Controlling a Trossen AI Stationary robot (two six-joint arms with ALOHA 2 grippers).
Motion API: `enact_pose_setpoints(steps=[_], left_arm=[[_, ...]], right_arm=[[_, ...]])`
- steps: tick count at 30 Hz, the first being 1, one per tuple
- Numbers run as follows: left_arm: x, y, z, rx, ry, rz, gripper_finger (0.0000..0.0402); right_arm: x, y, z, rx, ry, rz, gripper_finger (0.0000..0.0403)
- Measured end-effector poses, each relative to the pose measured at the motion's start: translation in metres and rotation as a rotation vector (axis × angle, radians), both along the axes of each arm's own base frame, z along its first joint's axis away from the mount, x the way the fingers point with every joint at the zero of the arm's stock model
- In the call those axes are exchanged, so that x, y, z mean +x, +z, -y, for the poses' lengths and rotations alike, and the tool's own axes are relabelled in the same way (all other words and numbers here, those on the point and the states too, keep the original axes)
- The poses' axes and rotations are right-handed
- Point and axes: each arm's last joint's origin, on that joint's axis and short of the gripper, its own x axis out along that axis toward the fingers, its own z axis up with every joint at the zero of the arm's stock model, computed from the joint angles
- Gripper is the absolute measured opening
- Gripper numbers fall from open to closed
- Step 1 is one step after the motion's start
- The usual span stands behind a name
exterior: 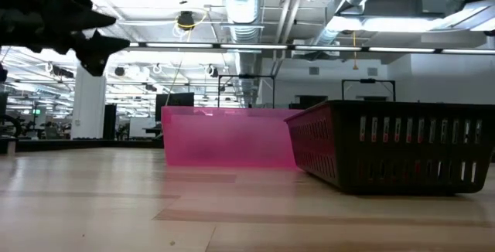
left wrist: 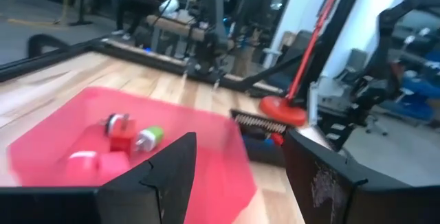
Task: Pick & Place Office items
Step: Return to Home Position
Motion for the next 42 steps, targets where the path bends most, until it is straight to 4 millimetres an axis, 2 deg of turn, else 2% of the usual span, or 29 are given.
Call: enact_pose_setpoints(steps=[4,13,18,22,25,27,31,33,35,38,42], left_arm=[[-0.008,-0.001,-0.001,0.013,0.023,0.0,0.0208],[-0.005,-0.006,-0.001,0.071,0.023,-0.068,0.0208],[0.002,-0.015,-0.001,0.025,0.025,-0.177,0.0208],[0.007,-0.02,-0.001,0.03,0.029,-0.228,0.0208],[0.01,-0.023,-0.001,0.031,0.029,-0.259,0.0208],[0.011,-0.026,-0.001,0.032,0.028,-0.284,0.0208],[0.013,-0.03,-0.001,0.033,0.027,-0.324,0.0208],[0.013,-0.031,-0.001,0.033,0.026,-0.336,0.0208],[0.014,-0.032,-0.001,0.033,0.026,-0.345,0.0208],[0.014,-0.032,-0.001,0.033,0.025,-0.351,0.0208],[0.014,-0.032,-0.001,0.033,0.025,-0.349,0.0208]], right_arm=[[0.001,0.0,-0.001,0.003,0.0,0.002,0.017],[0.001,-0.004,-0.003,-0.004,0.007,-0.003,0.017],[0.008,-0.02,-0.018,0.074,0.108,0.024,0.017],[0.033,-0.036,-0.041,0.141,0.177,0.033,0.017],[0.065,-0.051,-0.051,0.174,0.265,0.008,0.017],[0.091,-0.063,-0.05,0.192,0.329,-0.026,0.017],[0.151,-0.094,-0.029,0.203,0.461,-0.186,0.017],[0.181,-0.112,-0.009,0.156,0.504,-0.276,0.0172],[0.208,-0.12,0.016,0.08,0.556,-0.306,0.0176],[0.237,-0.114,0.056,-0.045,0.677,-0.234,0.0183],[0.249,-0.095,0.11,-0.196,0.753,-0.192,0.0191]])
